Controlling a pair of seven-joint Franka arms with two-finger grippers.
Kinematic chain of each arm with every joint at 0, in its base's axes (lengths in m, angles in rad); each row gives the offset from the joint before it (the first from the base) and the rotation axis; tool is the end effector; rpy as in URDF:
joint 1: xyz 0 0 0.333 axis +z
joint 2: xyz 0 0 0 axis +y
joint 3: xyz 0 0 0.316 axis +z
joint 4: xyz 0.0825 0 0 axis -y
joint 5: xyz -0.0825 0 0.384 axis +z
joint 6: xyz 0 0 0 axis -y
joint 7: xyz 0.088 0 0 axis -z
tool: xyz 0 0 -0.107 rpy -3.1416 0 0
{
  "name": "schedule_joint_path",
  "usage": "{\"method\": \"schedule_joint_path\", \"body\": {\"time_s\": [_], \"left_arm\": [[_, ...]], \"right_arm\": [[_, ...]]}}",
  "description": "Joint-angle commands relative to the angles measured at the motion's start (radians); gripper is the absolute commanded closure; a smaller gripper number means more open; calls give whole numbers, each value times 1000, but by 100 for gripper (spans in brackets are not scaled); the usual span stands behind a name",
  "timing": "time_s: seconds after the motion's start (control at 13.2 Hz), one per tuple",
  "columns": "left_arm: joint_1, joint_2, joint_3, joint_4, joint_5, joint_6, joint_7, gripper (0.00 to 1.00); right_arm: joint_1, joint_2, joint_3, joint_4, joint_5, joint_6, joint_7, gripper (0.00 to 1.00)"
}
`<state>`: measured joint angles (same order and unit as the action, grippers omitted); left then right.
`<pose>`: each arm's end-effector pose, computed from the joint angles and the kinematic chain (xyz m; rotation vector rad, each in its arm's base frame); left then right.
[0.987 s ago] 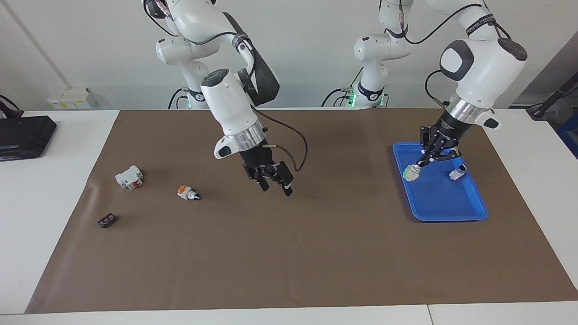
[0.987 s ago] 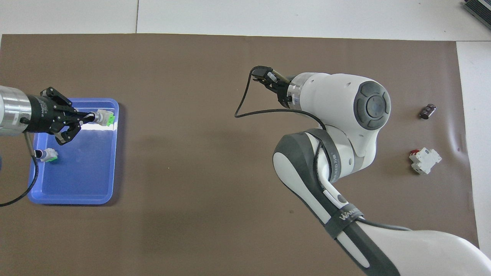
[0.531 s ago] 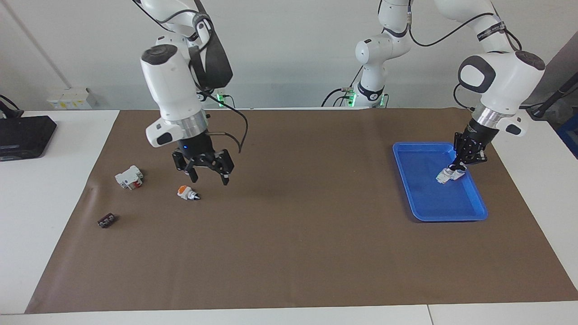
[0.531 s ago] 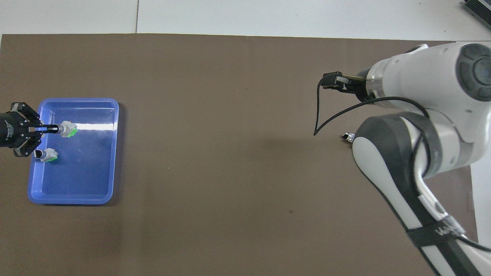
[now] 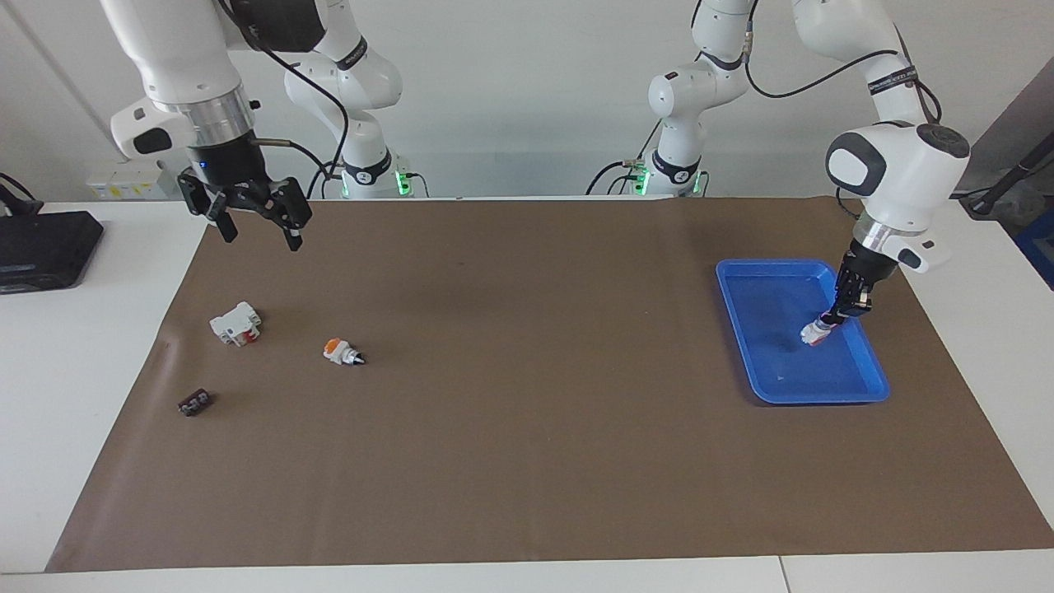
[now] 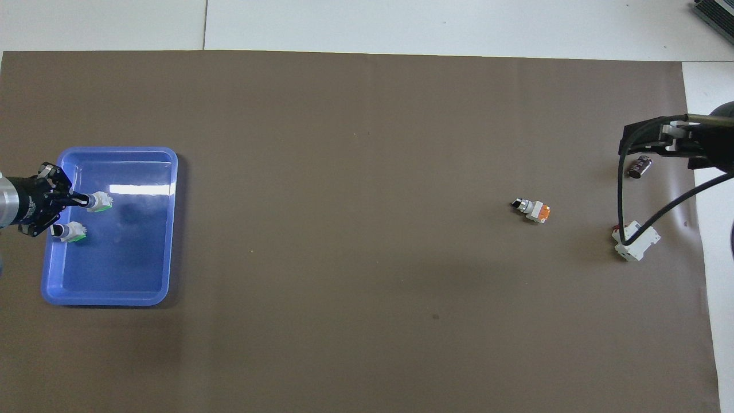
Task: Turn and place switch with both arms
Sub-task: 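Lower the switch into the blue tray while the right gripper retracts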
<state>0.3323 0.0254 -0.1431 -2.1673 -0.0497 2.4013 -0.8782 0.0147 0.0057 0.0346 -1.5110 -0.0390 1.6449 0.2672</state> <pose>0.5489 0.1050 0.4038 2.5739 1.5799 0.2769 0.5637 0.0238 0.6569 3.0982 -0.3383 0.2071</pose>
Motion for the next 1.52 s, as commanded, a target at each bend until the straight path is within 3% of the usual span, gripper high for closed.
{"method": "schedule_joint_path", "body": {"time_s": [0.0, 0.08, 0.23, 0.3, 0.38, 0.53, 0.68, 0.91, 1.44], "left_arm": [[11, 5, -9, -22, 33, 24, 54, 100], [13, 21, -7, -26, 33, 24, 74, 100], [13, 45, -9, -26, 33, 19, 81, 100], [13, 53, -9, -26, 33, 15, 82, 100], [13, 57, -7, -25, 34, 9, 94, 100], [13, 57, -7, -20, 34, -19, 139, 100], [13, 57, -7, -9, 65, -46, 168, 100], [8, 62, -7, 30, 76, -117, 195, 100], [-4, 74, -9, 55, 105, -146, 225, 100]], "right_arm": [[-1, 17, -10, 57, -9, -88, -17, 0], [17, 10, -74, 40, 8, -80, -35, 0], [164, 4, -238, -9, 44, -53, -117, 0], [163, -9, -251, -35, 44, -50, -128, 0], [106, -32, -239, -72, 51, -48, -144, 0], [42, -33, -139, -72, 47, -48, -143, 0], [50, -39, -139, -83, 45, -60, -125, 0], [51, -119, -133, -208, 38, -36, -129, 0], [47, -72, -133, -106, 33, -53, -140, 0]]}}
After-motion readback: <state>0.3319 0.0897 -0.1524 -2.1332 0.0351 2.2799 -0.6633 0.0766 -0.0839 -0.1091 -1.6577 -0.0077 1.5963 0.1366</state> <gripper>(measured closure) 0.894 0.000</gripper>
